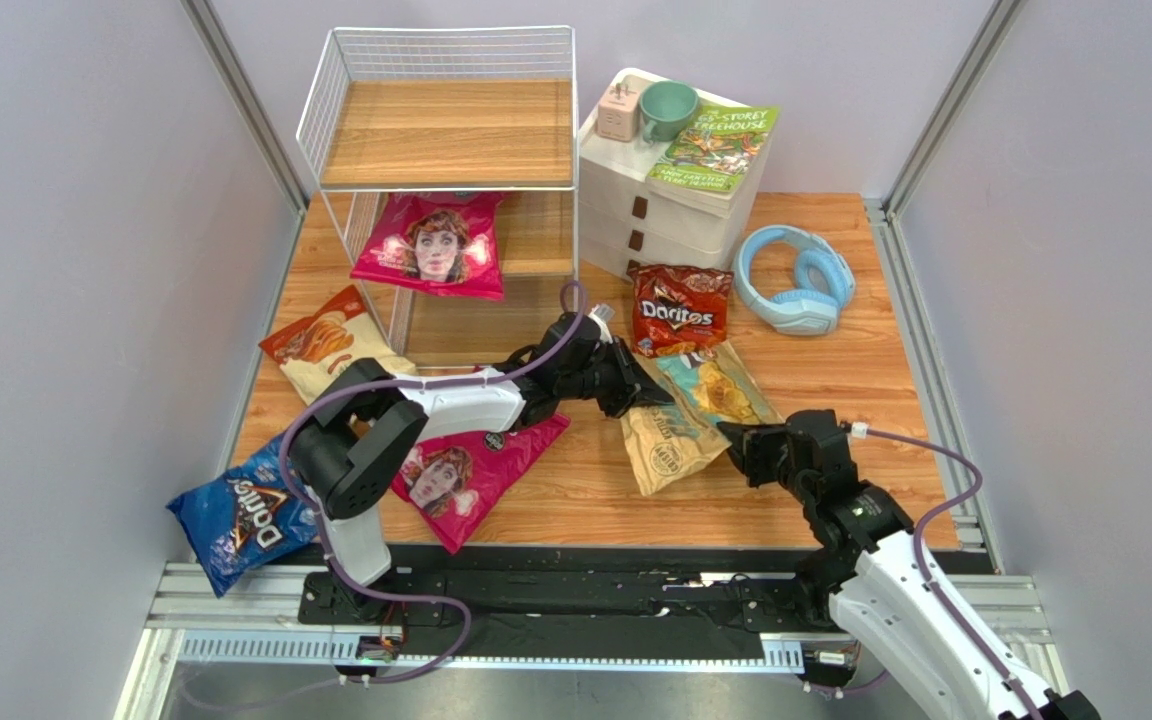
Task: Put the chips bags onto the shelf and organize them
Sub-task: Pick up the potato chip from the center of the board.
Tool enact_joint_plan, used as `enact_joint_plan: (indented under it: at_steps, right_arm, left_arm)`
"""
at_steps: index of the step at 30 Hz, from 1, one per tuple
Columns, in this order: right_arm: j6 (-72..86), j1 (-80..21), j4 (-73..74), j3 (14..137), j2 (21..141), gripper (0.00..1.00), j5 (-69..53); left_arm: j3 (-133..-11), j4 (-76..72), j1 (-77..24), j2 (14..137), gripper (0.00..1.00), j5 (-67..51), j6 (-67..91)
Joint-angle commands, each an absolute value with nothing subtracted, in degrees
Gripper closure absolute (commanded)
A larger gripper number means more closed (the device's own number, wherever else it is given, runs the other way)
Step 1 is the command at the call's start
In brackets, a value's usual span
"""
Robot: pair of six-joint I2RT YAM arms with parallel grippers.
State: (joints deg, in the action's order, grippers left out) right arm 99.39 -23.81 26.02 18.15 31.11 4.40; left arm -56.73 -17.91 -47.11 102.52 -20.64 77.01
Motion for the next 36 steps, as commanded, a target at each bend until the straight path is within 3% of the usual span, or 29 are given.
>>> enact_joint_plan:
  at_steps: [1,3,8,16,21,27,36]
  right_arm:
    - [100.37,-24.17,24.78,18.81,29.1,0.74,4.04]
    - [100.28,-24.26,26.97,19.59,28.22,0.53,4.74]
    - [98.61,-24.17,33.31,23.11,25.15,0.41,7.9]
    - [99.93,-24.17,35.85,21.27,21.98,0.38,6.85]
    - [100.63,-24.17,45.24,23.47,18.02,0.41,9.22]
    - [103.53,-24.08,47.99,22.59,14.24,0.43,12.65]
    - [99.59,-24.08,43.16,25.66,23.63,0.44,12.22]
  left_arm:
    - [-56.95,-20.22,-47.02,103.18,1.0,-26.1,74.45]
    - [-57.04,-18.03,-46.24,102.48,1.0,-27.85,71.48]
    - [-55.55,-11.62,-45.88,98.62,1.0,-28.04,65.92]
    - [-55.28,-1.97,-45.0,92.47,1.0,-28.92,56.79]
    - [-57.3,12.45,-44.21,83.6,1.0,-24.44,46.33]
    - [-51.96,17.32,-40.0,72.0,1.0,-23.11,42.63]
    - [-47.55,23.28,-33.76,54.61,1.0,-21.89,43.77]
